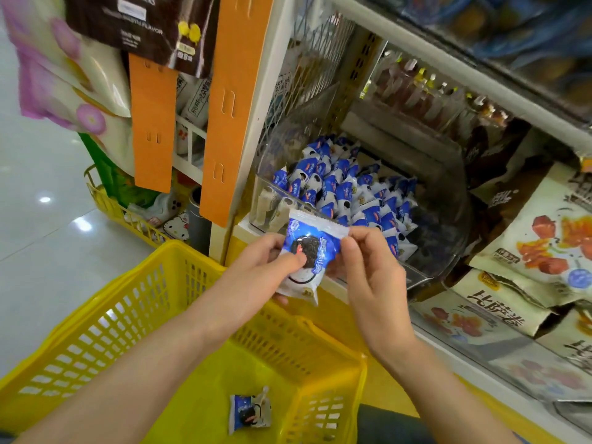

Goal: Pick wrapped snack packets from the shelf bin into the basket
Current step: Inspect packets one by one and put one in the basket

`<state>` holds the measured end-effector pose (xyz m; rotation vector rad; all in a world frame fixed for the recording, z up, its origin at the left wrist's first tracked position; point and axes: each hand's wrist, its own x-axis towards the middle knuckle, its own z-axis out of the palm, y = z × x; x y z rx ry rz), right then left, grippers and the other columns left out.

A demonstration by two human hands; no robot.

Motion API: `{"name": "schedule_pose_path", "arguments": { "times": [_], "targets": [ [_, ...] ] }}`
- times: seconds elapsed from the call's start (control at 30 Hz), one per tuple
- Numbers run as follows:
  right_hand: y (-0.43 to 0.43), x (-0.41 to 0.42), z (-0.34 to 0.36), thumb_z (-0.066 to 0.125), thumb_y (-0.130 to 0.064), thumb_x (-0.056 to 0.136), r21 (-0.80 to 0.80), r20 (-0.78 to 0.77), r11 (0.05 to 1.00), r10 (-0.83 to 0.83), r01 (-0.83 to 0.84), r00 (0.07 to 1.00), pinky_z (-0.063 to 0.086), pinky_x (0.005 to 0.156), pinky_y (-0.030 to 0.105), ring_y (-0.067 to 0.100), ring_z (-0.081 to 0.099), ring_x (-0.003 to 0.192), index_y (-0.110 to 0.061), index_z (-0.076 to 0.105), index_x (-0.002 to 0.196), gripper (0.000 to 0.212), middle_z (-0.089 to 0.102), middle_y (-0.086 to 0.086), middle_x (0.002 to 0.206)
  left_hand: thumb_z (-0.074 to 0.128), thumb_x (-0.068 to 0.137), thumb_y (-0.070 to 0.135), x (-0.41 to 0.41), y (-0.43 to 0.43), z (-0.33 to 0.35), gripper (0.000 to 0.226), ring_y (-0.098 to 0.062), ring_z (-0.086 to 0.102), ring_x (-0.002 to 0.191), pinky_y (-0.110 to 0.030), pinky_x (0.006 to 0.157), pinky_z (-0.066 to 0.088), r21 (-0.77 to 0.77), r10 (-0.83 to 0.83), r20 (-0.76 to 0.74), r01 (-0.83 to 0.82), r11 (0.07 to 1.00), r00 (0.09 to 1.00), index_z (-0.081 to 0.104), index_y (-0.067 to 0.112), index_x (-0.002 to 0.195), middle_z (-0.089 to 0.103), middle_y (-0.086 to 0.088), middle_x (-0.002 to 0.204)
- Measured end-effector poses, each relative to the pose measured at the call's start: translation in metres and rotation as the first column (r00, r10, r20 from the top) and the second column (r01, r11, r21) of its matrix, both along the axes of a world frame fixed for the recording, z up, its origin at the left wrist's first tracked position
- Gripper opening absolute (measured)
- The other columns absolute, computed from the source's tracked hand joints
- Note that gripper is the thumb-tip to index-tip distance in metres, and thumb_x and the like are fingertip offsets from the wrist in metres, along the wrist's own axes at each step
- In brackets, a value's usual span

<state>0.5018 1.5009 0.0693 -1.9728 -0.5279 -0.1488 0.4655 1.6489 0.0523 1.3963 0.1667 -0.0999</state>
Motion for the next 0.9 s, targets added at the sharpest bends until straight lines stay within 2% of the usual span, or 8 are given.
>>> {"name": "schedule_pose_path", "arguments": {
  "times": [0.07, 0.2, 0.33, 0.4, 0.53, 0.73, 0.83, 0.9],
  "targets": [
    [-0.006, 0.014, 0.013, 0.042, -0.030, 0.093, -0.069, 0.135, 0.997, -0.026, 0.035, 0.991, 0.052, 0.065, 0.017, 0.004, 0.062, 0.077, -0.037, 0.052, 0.092, 0.012, 0.061, -0.012, 0.082, 0.054, 0.090, 0.024, 0.003, 0.000, 0.006, 0.012, 0.004, 0.062, 0.061, -0.014, 0.049, 0.047, -0.021, 0.010, 0.049, -0.009, 1.000, 0.999, 0.058, 0.023, 0.102, 0.070, 0.017, 0.077],
    [-0.015, 0.057, 0.033, 0.043, -0.031, 0.095, -0.288, 0.188, 0.932, -0.170, 0.220, 0.967, 0.045, 0.062, 0.005, -0.006, 0.058, 0.077, -0.030, 0.055, 0.090, 0.013, 0.058, -0.017, 0.082, 0.056, 0.089, 0.027, 0.010, -0.002, 0.010, 0.011, 0.002, 0.065, 0.068, -0.015, 0.052, 0.048, -0.042, 0.054, 0.065, -0.052, 0.998, 0.996, 0.056, 0.028, 0.100, 0.071, 0.015, 0.082],
    [-0.024, 0.102, 0.033, 0.042, -0.033, 0.097, -0.683, 0.044, 0.699, -0.252, 0.213, 0.967, 0.032, 0.048, 0.016, 0.010, 0.049, 0.058, -0.012, 0.055, 0.077, 0.032, 0.052, 0.000, 0.063, 0.056, 0.089, 0.025, 0.015, -0.004, 0.014, 0.013, 0.002, 0.064, 0.067, -0.016, 0.051, 0.049, -0.079, 0.082, 0.062, -0.077, 0.994, 0.995, 0.055, 0.026, 0.102, 0.070, 0.008, 0.088],
    [-0.026, 0.117, 0.028, 0.046, -0.032, 0.096, -0.810, 0.014, 0.556, -0.305, 0.189, 0.952, 0.033, 0.059, 0.020, 0.018, 0.051, 0.067, -0.003, 0.062, 0.089, 0.033, 0.058, 0.007, 0.073, 0.057, 0.089, 0.025, 0.017, -0.004, 0.016, 0.011, 0.002, 0.064, 0.066, -0.015, 0.051, 0.049, -0.099, 0.095, 0.061, -0.089, 0.991, 0.994, 0.055, 0.026, 0.100, 0.069, 0.008, 0.088],
    [-0.016, 0.133, 0.023, 0.052, -0.036, 0.093, -0.884, -0.003, 0.434, -0.380, 0.175, 0.925, 0.039, 0.065, 0.026, 0.027, 0.059, 0.085, 0.001, 0.062, 0.099, 0.039, 0.064, 0.017, 0.096, 0.057, 0.089, 0.026, 0.019, -0.002, 0.018, 0.008, 0.004, 0.064, 0.066, -0.016, 0.052, 0.051, -0.120, 0.114, 0.065, -0.105, 0.987, 0.991, 0.054, 0.030, 0.095, 0.068, 0.011, 0.087],
    [-0.010, 0.136, 0.022, 0.055, -0.030, 0.092, -0.809, -0.136, 0.567, -0.434, 0.153, 0.891, 0.041, 0.080, 0.027, 0.029, 0.054, 0.111, 0.002, 0.059, 0.109, 0.036, 0.057, 0.017, 0.122, 0.056, 0.090, 0.027, 0.017, 0.001, 0.018, 0.008, 0.004, 0.063, 0.069, -0.014, 0.053, 0.050, -0.127, 0.125, 0.055, -0.118, 0.985, 0.991, 0.054, 0.030, 0.097, 0.067, 0.011, 0.092],
    [-0.011, 0.136, 0.026, 0.054, -0.030, 0.093, -0.812, -0.184, 0.574, -0.423, 0.105, 0.887, 0.040, 0.063, 0.027, 0.019, 0.051, 0.069, -0.008, 0.043, 0.060, 0.040, 0.054, 0.011, 0.077, 0.056, 0.090, 0.028, 0.016, 0.003, 0.018, 0.010, 0.004, 0.063, 0.070, -0.013, 0.052, 0.049, -0.117, 0.123, 0.044, -0.117, 0.986, 0.991, 0.053, 0.030, 0.099, 0.067, 0.010, 0.094],
    [-0.012, 0.135, 0.028, 0.057, -0.028, 0.090, -0.782, -0.170, 0.603, -0.449, 0.157, 0.877, 0.037, 0.058, 0.028, 0.017, 0.043, 0.058, -0.010, 0.044, 0.061, 0.037, 0.046, 0.007, 0.064, 0.055, 0.090, 0.028, 0.015, 0.003, 0.017, 0.008, 0.002, 0.063, 0.070, -0.013, 0.052, 0.049, -0.112, 0.124, 0.036, -0.120, 0.987, 0.992, 0.053, 0.029, 0.098, 0.066, 0.009, 0.094]
  ]
}}
